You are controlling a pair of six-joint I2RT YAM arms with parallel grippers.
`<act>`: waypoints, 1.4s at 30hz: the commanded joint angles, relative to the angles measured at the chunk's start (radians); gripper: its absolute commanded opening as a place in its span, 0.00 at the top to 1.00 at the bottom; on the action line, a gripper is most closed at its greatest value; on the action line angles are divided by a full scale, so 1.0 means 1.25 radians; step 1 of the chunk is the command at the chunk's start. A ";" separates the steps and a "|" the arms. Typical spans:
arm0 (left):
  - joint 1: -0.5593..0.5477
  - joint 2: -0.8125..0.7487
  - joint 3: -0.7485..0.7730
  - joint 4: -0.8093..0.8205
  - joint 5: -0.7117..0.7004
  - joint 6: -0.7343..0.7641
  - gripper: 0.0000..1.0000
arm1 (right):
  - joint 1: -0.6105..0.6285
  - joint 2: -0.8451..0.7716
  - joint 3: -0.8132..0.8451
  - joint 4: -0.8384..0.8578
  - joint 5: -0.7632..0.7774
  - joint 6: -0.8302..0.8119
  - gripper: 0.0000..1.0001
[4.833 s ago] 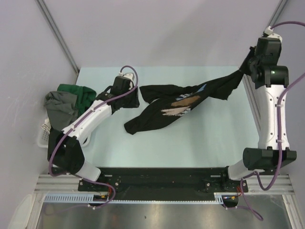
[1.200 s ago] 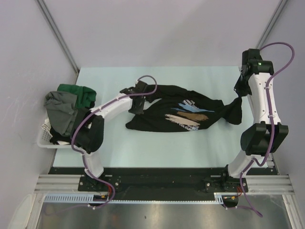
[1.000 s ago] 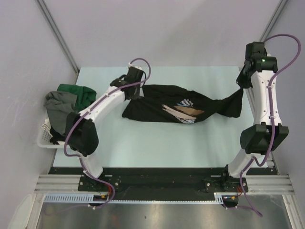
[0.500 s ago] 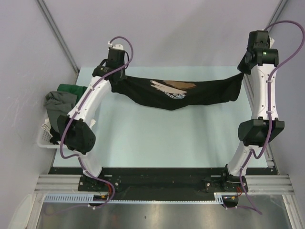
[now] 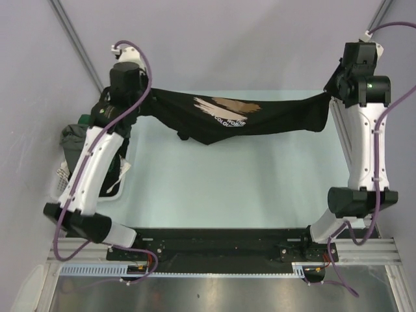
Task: Fold and stack the t-shirts
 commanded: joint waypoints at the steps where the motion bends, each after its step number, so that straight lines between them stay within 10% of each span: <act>1: 0.003 -0.110 -0.023 -0.004 -0.001 -0.024 1.00 | 0.014 -0.134 -0.056 0.048 0.013 0.028 1.00; 11: 0.003 -0.166 -0.094 0.065 0.006 -0.043 1.00 | 0.038 -0.178 -0.133 0.106 0.072 -0.013 1.00; 19: 0.009 0.064 -0.125 0.157 -0.027 -0.042 1.00 | 0.037 -0.020 -0.234 0.315 0.120 -0.097 1.00; 33: 0.008 0.296 -0.194 0.311 -0.071 -0.051 0.99 | 0.001 0.408 0.040 0.265 0.090 -0.053 1.00; 42: -0.018 0.215 -0.214 0.256 -0.020 -0.013 0.68 | -0.010 0.443 0.029 0.267 0.062 -0.062 0.84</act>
